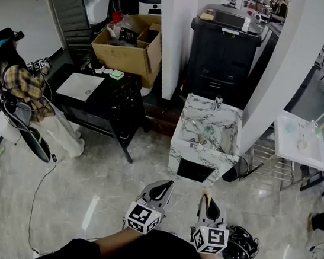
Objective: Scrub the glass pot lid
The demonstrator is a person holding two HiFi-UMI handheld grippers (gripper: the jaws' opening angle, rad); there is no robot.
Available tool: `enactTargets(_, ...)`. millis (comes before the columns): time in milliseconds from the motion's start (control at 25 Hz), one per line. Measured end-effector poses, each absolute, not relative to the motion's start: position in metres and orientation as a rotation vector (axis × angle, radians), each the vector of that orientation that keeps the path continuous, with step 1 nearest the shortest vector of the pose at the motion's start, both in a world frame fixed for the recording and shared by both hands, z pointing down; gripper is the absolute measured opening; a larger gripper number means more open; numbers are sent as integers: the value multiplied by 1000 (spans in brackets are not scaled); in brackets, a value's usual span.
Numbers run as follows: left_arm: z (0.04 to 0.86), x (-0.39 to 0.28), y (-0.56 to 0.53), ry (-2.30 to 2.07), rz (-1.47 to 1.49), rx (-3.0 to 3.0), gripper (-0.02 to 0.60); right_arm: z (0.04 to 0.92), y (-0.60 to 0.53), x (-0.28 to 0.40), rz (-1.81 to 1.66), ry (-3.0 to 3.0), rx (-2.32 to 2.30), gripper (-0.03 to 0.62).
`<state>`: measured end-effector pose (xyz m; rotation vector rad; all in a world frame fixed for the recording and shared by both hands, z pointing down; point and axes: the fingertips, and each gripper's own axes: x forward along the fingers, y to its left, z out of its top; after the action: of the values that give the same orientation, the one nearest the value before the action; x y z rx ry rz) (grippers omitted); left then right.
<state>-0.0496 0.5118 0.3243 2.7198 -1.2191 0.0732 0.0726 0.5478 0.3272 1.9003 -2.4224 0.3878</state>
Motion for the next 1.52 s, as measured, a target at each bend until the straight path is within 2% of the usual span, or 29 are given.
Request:
enactTargets(920,372,-23,524,-1226,176,2679,15,373,579,110,485,-2439,1914,57)
enactTargets(1240,387,0,488,-1113,208,2689,17,390,544,120,547,-2363,1933,57)
enactTargets(1520,404,-5,406,-1108,190,2646,17,402,467,116,549,-2316,1903,57)
